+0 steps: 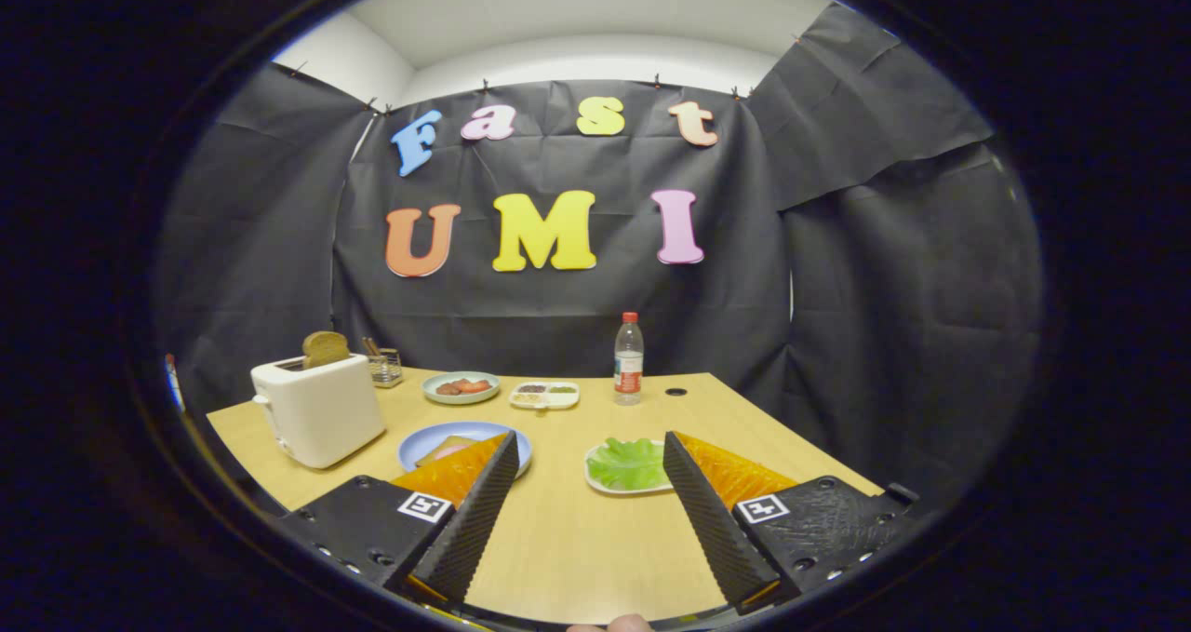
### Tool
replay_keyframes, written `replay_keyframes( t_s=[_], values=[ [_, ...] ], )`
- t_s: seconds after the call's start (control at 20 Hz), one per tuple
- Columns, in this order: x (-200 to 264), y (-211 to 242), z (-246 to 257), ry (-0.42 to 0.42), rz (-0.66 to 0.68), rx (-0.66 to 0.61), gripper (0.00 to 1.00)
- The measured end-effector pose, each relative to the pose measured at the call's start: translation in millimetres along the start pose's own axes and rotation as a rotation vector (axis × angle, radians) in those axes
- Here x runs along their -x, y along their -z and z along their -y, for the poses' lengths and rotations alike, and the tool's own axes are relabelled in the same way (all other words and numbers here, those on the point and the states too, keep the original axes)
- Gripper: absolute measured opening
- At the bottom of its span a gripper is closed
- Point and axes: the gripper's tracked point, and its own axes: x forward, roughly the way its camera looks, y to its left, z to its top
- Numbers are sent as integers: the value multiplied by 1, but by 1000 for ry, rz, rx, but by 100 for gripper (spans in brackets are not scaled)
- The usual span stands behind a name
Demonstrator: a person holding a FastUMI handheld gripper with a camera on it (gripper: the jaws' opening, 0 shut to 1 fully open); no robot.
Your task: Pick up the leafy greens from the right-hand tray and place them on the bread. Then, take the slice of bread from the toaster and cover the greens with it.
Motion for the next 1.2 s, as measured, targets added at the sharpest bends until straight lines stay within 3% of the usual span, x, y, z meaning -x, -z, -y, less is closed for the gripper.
replay_keyframes(
  t_s=[0.35, 0.7, 1.2],
  values=[
    [-92, 1, 37, 9, -171, 91, 96],
    [-190, 71, 19, -44, -453, 119, 95],
    [-224, 143, 26, -33, -658, 57, 96]
  ],
)
